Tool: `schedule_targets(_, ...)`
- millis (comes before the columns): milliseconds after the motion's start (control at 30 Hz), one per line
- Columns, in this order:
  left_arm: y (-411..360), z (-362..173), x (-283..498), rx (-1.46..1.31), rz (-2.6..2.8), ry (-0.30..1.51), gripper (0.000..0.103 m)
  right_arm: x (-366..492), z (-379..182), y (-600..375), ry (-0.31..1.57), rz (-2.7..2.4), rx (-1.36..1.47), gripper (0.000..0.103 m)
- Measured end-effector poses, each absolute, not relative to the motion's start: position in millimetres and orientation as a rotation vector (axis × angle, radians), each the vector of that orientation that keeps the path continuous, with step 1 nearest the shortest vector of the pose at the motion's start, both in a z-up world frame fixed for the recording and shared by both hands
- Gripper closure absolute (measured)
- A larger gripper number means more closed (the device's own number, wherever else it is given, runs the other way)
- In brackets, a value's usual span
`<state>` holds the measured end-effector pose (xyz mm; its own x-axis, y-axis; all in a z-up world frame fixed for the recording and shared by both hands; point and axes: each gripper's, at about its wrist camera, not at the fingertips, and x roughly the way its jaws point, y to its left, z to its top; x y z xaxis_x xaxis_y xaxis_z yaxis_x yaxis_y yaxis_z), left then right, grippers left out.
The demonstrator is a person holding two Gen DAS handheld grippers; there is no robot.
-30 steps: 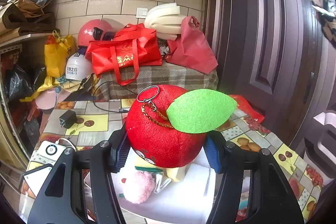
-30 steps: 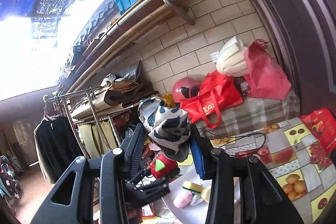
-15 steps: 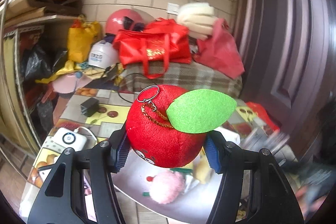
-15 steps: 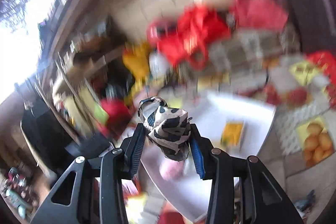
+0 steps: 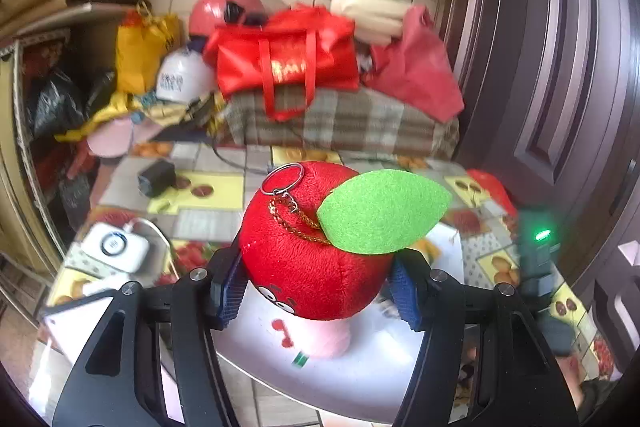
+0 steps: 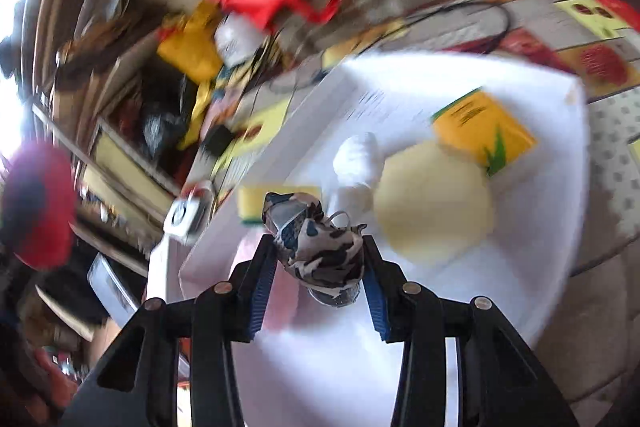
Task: Organize soft objects
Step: 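Carry apple and cloth over the white box and open both tools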
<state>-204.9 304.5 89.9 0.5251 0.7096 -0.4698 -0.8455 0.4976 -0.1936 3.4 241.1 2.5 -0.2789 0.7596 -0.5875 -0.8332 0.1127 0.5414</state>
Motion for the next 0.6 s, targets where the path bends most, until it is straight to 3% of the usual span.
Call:
schedule_targets(400, 325, 31, -161, -0.569, 0.830, 0.471, 0.039, 9, 16, 216, 0.944, 1.492, -0.054, 0.058)
schedule_targets(433, 326, 30, -161, -0.576, 0.835, 0.483, 0.035, 9, 16, 223, 0.950, 1.483, -0.049, 0.056)
schedule_targets(500, 328, 30, -163, -0.571, 0.863, 0.485, 0.017, 16, 15, 221, 0.968, 1.469, -0.013, 0.034)
schedule_targets(533, 327, 31, -165, -0.560, 0.882, 0.473, 0.004, 18, 16, 218, 0.971, 1.471, 0.001, 0.020)
schedule_targets(600, 324, 35, -169, -0.529, 0.917, 0.452, 0.000, 20, 20, 213, 0.965, 1.474, 0.030, 0.019)
